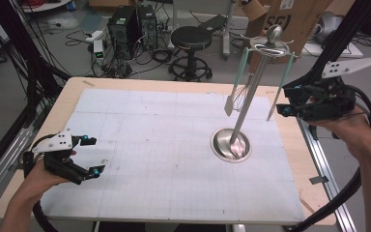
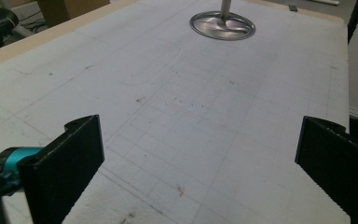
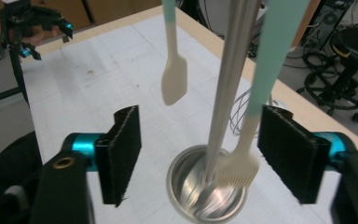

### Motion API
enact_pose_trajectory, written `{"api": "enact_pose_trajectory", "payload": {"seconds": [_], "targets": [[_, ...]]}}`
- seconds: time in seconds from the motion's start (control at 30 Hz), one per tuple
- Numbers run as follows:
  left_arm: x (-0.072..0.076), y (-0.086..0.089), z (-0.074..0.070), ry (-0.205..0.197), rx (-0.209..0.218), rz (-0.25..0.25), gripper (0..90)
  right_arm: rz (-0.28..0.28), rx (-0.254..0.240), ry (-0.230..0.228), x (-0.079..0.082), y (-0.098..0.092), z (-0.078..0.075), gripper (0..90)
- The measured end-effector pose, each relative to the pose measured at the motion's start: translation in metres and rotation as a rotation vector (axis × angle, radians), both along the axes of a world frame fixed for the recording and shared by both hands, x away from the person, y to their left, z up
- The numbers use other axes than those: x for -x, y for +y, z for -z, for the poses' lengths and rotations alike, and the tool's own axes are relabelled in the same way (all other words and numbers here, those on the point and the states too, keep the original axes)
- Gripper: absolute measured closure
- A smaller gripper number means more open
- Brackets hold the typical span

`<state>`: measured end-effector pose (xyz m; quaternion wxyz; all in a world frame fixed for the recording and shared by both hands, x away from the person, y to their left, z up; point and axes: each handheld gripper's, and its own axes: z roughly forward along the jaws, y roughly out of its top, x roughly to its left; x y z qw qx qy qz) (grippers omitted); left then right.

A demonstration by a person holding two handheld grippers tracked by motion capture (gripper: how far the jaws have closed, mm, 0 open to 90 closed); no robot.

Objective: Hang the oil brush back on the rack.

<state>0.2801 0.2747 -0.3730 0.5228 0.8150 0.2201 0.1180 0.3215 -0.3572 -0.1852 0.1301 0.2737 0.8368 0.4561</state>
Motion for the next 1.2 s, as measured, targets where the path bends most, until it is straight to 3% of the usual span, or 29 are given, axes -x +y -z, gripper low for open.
{"api": "enact_pose_trajectory", "payload": {"seconds": [0.2,0.23,0.37,0.4,0.63,0.83,0.97,1.2], "targets": [[0.001,-0.002,0.000,0.001,-0.003,0.009,1.7,0.003,-0.041,-0.019,0.019,0.000,0.023,6.9],[0.002,-0.002,0.000,0.002,-0.002,0.007,1.7,0.003,-0.042,-0.033,0.021,0.001,0.027,0.0],[0.002,-0.004,0.000,0.000,-0.004,0.009,1.7,-0.013,-0.051,-0.080,0.034,0.006,0.043,0.1],[0.002,-0.004,0.000,0.001,-0.007,0.012,1.7,-0.029,-0.072,-0.093,0.037,0.007,0.049,0.1],[0.003,-0.006,0.002,0.003,-0.015,0.019,1.7,-0.047,-0.092,-0.113,0.047,0.016,0.077,0.1],[0.004,-0.008,0.001,0.000,-0.014,0.027,1.7,-0.031,-0.097,-0.126,0.050,0.027,0.102,0.1],[0.005,-0.009,0.001,-0.001,-0.001,0.026,1.7,-0.036,-0.147,-0.157,0.052,0.033,0.118,0.1],[0.007,-0.010,0.003,-0.018,0.006,0.029,1.7,-0.033,-0.138,-0.142,0.046,0.048,0.144,0.1]]}}
